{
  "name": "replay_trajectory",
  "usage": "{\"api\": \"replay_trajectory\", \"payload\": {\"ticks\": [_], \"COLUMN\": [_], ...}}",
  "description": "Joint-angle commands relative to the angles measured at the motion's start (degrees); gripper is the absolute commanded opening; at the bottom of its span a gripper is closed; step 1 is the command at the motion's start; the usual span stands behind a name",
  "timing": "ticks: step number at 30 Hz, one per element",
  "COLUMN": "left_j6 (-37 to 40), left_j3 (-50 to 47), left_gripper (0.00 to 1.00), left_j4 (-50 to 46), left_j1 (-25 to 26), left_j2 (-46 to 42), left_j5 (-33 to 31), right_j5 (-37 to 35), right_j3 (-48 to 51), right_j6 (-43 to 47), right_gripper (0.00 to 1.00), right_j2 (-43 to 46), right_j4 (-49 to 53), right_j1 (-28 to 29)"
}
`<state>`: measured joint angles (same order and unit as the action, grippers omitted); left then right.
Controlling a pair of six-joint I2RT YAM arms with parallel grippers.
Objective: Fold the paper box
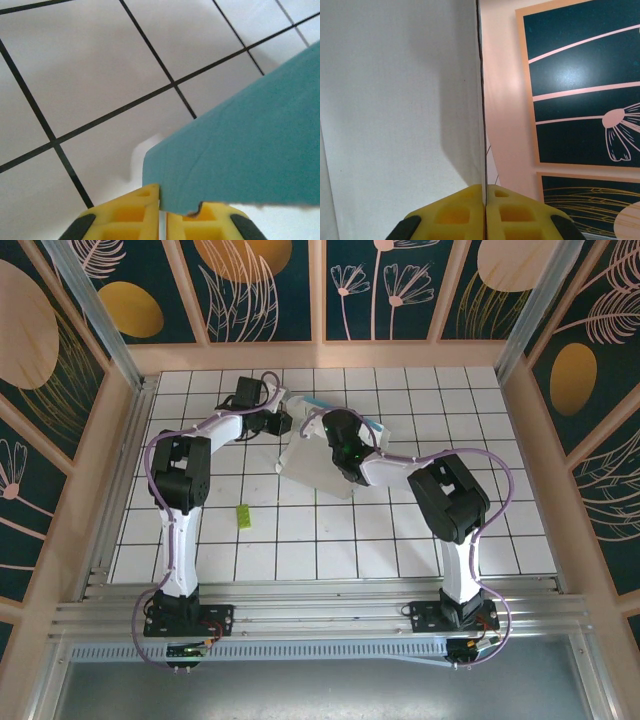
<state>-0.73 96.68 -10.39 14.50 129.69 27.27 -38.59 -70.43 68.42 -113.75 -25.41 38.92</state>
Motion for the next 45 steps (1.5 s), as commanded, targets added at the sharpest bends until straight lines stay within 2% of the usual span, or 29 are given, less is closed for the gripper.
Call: {"api": "replay_trajectory", "payload": {"ticks": [1, 10, 17, 28, 32, 35, 39, 45], "left_j6": [-3.99, -11.56, -16.23, -23.04, -28.95, -33.55, -33.99, -30.79], "left_j3": [1.63, 1.54, 6.96, 12.75, 13.37, 12.67, 13.04, 15.79], "left_gripper": [0.07, 0.07, 0.12, 0.12, 0.12, 0.13, 0.13, 0.14], "left_j4": [-0.51, 0.98, 0.12, -1.16, 0.74, 4.56, 5.61, 2.4], "left_j1": [-0.35, -0.21, -0.12, 0.11, 0.09, 0.43, 1.47, 1.98], "left_j2": [-0.84, -0.25, 2.42, 6.67, 7.15, 8.17, 8.89, 9.35], "left_j5": [5.43, 13.5, 17.36, 16.63, 14.56, 16.89, 18.44, 18.87], "right_j5": [-0.25, -1.01, -1.02, -0.83, -0.7, -0.63, -0.41, -0.34], "right_j3": [-0.5, -0.03, 0.3, 1.26, 1.26, 1.0, 1.04, 0.91], "right_j6": [-1.63, -0.64, -0.48, 0.24, 0.13, -0.13, -0.3, -0.54], "right_gripper": [0.08, 0.08, 0.08, 0.08, 0.08, 0.08, 0.08, 0.08], "right_j2": [-2.17, -3.11, -3.42, -3.85, -4.15, -4.26, -4.06, -4.35], "right_j4": [2.94, 2.03, 1.79, 0.71, 0.84, 1.15, 1.33, 1.46], "right_j1": [0.11, 0.54, 0.79, 1.34, 1.48, 1.6, 1.6, 1.6]}}
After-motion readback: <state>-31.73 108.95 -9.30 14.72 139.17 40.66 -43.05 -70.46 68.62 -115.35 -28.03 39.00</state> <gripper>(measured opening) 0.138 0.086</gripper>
